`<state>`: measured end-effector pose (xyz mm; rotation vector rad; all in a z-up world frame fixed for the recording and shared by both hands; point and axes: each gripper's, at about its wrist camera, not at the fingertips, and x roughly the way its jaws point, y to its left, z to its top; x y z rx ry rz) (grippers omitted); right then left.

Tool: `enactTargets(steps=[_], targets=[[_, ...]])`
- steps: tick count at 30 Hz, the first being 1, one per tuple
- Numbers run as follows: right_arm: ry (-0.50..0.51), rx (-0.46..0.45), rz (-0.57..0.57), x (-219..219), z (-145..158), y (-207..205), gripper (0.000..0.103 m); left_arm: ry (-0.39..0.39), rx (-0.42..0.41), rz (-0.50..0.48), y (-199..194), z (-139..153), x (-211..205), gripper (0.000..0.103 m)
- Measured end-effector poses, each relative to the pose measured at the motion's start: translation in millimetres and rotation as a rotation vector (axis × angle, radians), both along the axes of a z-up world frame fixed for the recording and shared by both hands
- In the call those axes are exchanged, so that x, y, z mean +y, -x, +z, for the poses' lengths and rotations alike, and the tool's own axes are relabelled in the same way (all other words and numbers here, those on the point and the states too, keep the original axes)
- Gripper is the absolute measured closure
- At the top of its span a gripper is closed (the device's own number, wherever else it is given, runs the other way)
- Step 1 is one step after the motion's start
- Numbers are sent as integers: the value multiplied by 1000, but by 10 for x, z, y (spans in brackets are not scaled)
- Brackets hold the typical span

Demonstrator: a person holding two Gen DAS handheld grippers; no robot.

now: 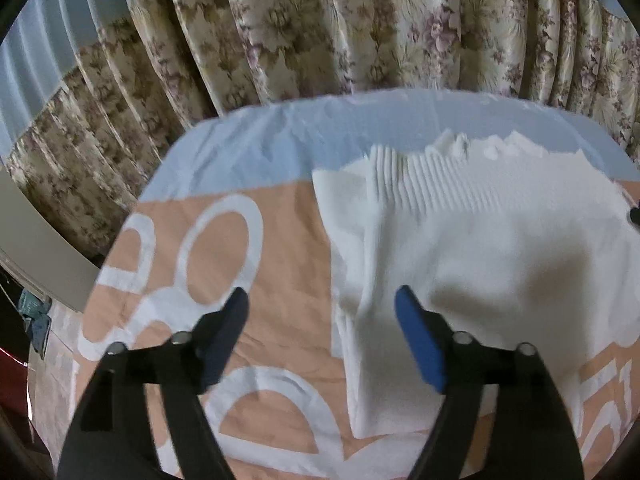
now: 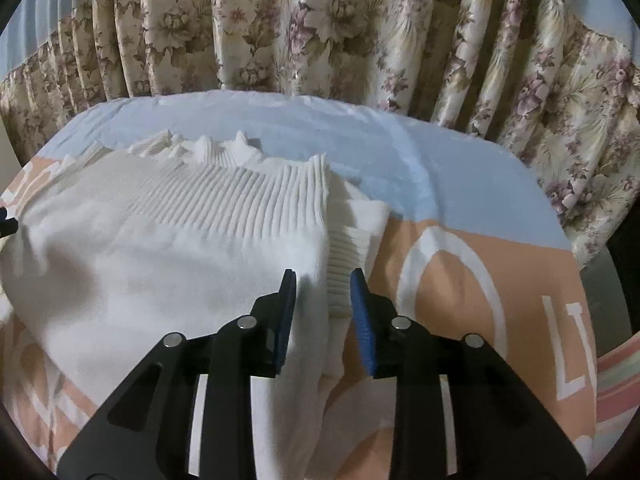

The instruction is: Fold small clothes

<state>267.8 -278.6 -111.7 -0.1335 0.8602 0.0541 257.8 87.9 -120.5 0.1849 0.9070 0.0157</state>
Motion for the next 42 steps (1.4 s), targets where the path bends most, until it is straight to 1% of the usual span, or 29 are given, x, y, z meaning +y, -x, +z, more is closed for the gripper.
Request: enactTargets(steps=[1, 2, 3, 4, 5, 6, 7, 9, 10, 11, 12, 14, 17, 20, 22, 23, 24, 25, 27, 29, 32, 34, 37, 40, 41, 42], targets=[[2, -7, 6, 31, 39, 29, 62, 2, -7, -4, 4, 45, -24, 21], [6, -13, 11, 63, 67, 51, 57, 6, -9, -8, 3, 73, -41, 17], [10, -18, 15, 108, 103, 80, 48, 13, -11, -11, 4, 106, -70, 16], [5, -19, 21, 148, 132, 103, 44, 20, -13, -14, 9, 129, -96, 14], [-3, -20, 27, 183, 154, 119, 37, 30, -13, -23, 9, 155, -136, 12], [-14, -20, 34, 222, 176, 139, 33, 35, -11, -32, 9, 172, -175, 11], [-23, -18, 38, 262, 192, 159, 32, 37, -8, -44, 9, 182, -228, 11], [-35, -7, 45, 335, 207, 194, 24, 44, -2, -60, 3, 184, -330, 11], [-39, -3, 47, 360, 214, 207, 22, 49, 6, -73, 4, 177, -375, 10], [-42, -3, 47, 383, 224, 223, 18, 49, 14, -89, 11, 163, -439, 10], [-40, -8, 47, 403, 239, 244, 11, 43, 17, -100, 15, 151, -494, 10], [-29, -22, 48, 431, 268, 271, 3, 18, 22, -123, 21, 126, -616, 9], [18, -36, 42, 463, 288, 290, 3, 1, 29, -135, -6, 86, -771, 7], [69, -47, 21, 450, 286, 275, 3, 22, 40, -141, -61, 49, -892, 5], [62, -64, 11, 383, 289, 280, 3, 31, 54, -144, -122, 8, -986, 5], [28, -64, 2, 321, 290, 269, 3, 34, 58, -145, -145, -6, -1024, 5], [-71, -43, -19, 179, 264, 223, 3, 37, 64, -146, -180, -27, -1074, 5], [-129, -18, -42, 81, 225, 188, 3, 41, 69, -149, -208, -49, -1114, 5], [-257, 68, -119, -178, 81, 65, 3, 46, 81, -148, -263, -110, -1191, 5], [-307, 93, -148, -334, -28, 13, 3, 48, 95, -147, -318, -174, -1243, 5], [-346, 93, -145, -417, -82, 2, 3, 27, 112, -127, -395, -284, -1274, 5], [-416, 114, -128, -471, -133, -24, 3, 51, 140, -116, -440, -358, -1248, 5], [-436, 128, -101, -464, -189, -63, 3, 68, 153, -107, -454, -394, -1208, 5], [-430, 158, -72, -407, -241, -130, 13, 38, 149, -104, -451, -389, -1198, 5], [-437, 168, -64, -402, -263, -145, 21, 17, 143, -106, -442, -382, -1198, 5], [-445, 182, -50, -369, -282, -170, 33, 5, 139, -109, -439, -381, -1197, 5]])
